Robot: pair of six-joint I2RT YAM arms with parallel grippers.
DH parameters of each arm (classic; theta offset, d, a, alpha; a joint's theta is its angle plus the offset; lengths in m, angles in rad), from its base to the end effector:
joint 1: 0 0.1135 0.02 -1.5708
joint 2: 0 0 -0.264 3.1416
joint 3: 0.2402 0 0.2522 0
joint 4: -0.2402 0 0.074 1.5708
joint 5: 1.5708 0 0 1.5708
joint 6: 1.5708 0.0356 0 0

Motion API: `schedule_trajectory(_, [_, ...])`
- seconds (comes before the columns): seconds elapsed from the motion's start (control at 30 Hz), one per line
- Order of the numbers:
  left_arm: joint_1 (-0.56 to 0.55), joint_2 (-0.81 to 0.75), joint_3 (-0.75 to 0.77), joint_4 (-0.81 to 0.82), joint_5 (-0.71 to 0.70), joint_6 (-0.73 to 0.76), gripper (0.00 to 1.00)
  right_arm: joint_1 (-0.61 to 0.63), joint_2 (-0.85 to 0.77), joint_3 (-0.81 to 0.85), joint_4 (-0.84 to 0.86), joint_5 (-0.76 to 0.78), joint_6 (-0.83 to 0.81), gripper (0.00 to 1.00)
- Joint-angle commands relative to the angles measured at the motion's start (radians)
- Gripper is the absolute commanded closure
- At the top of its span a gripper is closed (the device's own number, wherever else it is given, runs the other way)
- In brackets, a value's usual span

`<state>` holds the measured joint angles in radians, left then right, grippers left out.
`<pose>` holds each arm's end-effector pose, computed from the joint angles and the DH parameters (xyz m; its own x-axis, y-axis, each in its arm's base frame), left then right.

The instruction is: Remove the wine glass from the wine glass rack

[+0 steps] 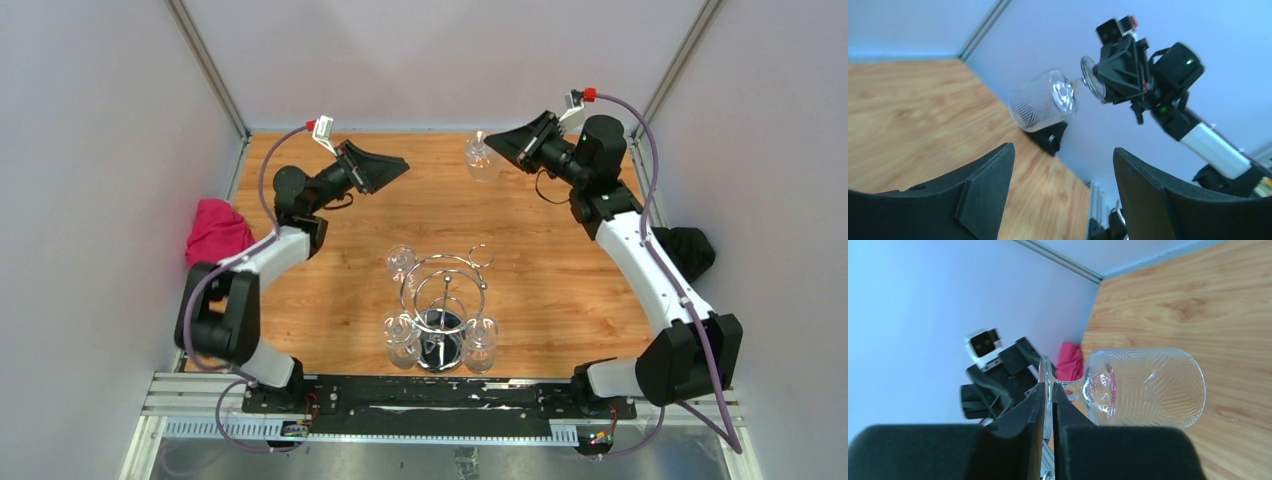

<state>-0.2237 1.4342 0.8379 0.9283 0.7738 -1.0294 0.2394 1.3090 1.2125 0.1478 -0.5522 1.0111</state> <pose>0.3011 -0.0940 0.3195 -0.5243 -0.5093 -0.6824 0.6861 0.2219 -0.6928 0.2923 0.0906 0.4100 -0.5759 0.6021 -0.5530 -0.4196 0.3629 0.8320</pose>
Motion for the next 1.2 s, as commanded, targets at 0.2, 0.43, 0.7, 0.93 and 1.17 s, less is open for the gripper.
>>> schedule_trajectory(0.2, [0.017,0.344,0.164,0.641,0.079,-0.427,0.25,-0.029,0.033,0.077,0.407,-0.169,0.181,1.0])
schedule_trajectory(0.43, [0.017,0.4,0.22,0.642,0.077,-0.429,0.25,-0.025,0.157,0.04,0.808,-0.204,0.457,1.0])
schedule_trajectory(0.7, [0.017,0.445,0.262,0.641,0.062,-0.435,0.24,0.018,0.317,0.074,1.11,-0.185,0.701,1.0])
schedule_trajectory(0.93, [0.017,0.458,0.266,0.643,0.048,-0.43,0.24,0.036,0.37,0.096,1.197,-0.168,0.769,1.0])
schedule_trajectory(1.17, [0.017,0.473,0.296,0.644,0.03,-0.452,0.24,0.061,0.415,0.078,1.238,-0.16,0.8,1.0])
